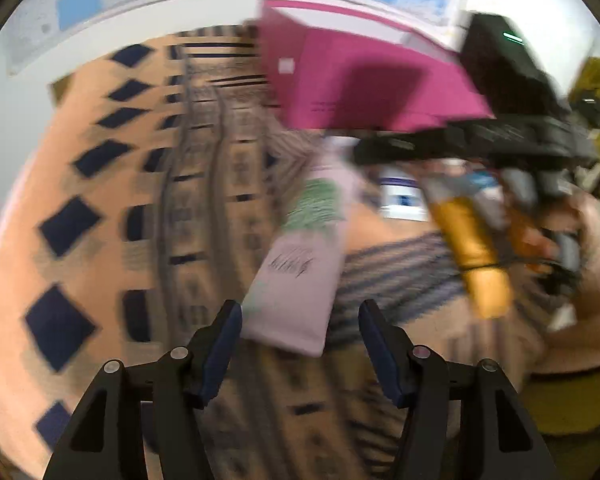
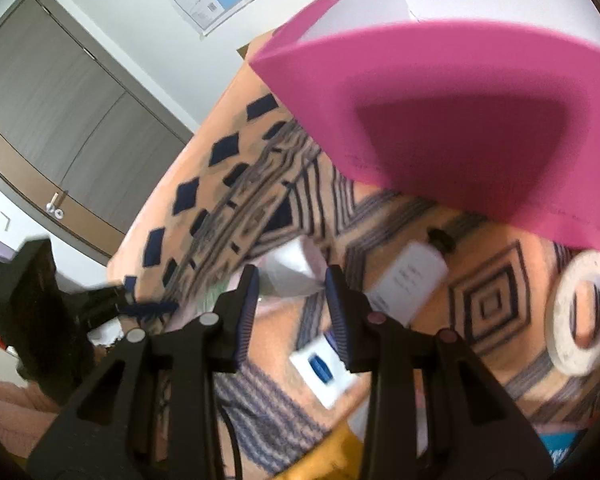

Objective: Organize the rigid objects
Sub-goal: 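Position the left gripper above the pink-and-white maxam hand cream tube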

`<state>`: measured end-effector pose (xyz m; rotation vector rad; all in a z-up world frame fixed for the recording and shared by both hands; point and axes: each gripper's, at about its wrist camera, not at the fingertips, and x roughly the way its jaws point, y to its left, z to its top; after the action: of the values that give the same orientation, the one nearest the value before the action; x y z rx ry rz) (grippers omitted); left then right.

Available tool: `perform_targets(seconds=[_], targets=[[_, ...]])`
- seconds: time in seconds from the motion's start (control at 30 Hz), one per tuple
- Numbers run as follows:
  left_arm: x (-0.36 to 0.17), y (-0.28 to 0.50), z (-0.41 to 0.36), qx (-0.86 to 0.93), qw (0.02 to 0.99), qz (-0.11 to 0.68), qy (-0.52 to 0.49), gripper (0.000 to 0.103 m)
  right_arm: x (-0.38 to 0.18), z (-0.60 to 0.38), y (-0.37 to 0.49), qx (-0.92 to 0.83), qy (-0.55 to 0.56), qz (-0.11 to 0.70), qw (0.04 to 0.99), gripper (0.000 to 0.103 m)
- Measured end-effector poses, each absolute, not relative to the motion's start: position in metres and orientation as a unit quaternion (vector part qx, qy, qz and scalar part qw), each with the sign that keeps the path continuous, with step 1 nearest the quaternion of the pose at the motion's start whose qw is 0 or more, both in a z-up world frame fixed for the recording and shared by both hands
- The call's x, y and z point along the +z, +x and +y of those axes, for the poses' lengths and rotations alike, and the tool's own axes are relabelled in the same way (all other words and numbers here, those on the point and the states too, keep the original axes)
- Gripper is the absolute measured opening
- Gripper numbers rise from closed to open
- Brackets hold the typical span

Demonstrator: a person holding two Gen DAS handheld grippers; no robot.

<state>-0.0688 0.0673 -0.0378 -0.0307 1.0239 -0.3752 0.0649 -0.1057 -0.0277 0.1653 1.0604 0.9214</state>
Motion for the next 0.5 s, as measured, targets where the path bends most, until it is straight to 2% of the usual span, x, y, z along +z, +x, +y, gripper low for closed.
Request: perform_targets(seconds=[0.2,0.3,0.5], targets=[[-0.035,-0.072,0.036,-0.227,0.850,0.476,-0.004,0.063,-0.022,-0.073,0.066,0.420,0.030,0.471,0.775,0.040],[-0.028,-0.068,0.051,-0.251,0.849,0.461,-0.063,0.063,-0.021,-0.087,0.070,0.418,0.070,0.474,0.772,0.041],[-0.008,-0.062,0.070,-0.222,0.875,0.428,-0.037,0.063,-0.011,-0.118,0.035,0.460,0.062,0.465,0.754,0.041]])
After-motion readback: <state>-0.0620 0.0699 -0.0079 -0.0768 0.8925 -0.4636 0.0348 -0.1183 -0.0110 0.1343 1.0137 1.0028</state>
